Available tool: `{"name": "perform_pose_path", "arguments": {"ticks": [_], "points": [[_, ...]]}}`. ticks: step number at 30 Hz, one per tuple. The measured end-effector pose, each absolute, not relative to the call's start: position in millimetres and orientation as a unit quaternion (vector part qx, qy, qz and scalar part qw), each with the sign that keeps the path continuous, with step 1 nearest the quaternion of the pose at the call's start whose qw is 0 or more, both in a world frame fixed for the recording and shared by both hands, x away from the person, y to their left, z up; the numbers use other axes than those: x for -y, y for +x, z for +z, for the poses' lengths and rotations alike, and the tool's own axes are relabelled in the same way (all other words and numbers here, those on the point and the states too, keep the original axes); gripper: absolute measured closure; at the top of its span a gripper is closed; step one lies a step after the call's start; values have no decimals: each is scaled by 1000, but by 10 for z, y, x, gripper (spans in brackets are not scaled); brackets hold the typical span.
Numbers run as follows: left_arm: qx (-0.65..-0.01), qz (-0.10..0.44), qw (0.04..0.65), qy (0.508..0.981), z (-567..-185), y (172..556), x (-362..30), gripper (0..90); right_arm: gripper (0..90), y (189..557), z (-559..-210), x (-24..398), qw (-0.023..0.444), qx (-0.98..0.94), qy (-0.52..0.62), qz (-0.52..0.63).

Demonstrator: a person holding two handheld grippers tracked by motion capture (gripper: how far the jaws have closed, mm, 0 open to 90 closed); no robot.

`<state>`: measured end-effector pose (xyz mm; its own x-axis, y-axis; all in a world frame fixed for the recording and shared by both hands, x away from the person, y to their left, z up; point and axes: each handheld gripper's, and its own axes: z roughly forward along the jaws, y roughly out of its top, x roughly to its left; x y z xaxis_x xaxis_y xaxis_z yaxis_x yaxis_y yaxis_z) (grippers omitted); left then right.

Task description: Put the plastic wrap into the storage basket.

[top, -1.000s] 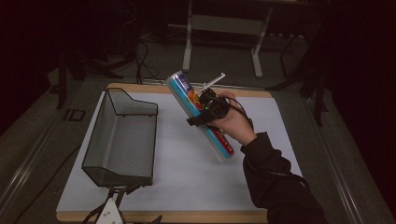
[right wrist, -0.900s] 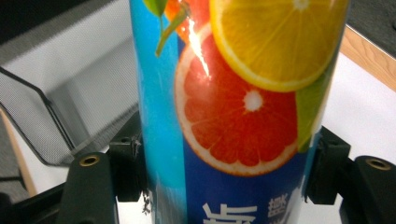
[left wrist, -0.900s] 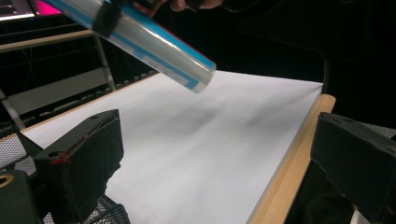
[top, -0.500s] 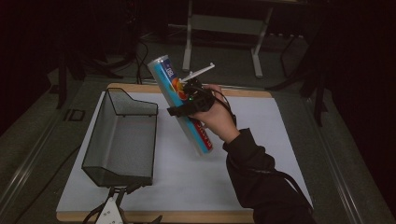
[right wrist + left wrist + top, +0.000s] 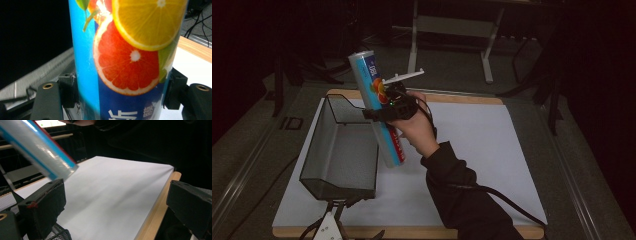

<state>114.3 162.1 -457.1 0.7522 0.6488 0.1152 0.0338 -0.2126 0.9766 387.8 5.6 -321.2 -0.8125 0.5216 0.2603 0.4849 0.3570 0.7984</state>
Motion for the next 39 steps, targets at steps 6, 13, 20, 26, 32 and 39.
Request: {"name": "perform_pose_path", "arguments": {"ticks": [6,13,20,26,32,39], "points": [[-231,264,583,733,-4573,1134,-1627,32,317,3813,-3241,-281,26,-804,326,496],[-231,265,585,731,-4570,1132,-1635,32,317,3804,-3388,-489,19,-778,370,508],[-231,263,585,732,-4574,1130,-1638,32,317,3790,-3603,-693,20,-783,388,485],[-229,262,586,732,-4573,1130,-1636,32,317,3842,-3834,-725,-6,-770,422,479],[-229,260,586,732,-4572,1131,-1638,32,317,3841,-4014,-776,9,-777,435,455],[-228,260,585,733,-4572,1128,-1633,32,317,3783,-4170,-835,-5,-780,458,427]]}}
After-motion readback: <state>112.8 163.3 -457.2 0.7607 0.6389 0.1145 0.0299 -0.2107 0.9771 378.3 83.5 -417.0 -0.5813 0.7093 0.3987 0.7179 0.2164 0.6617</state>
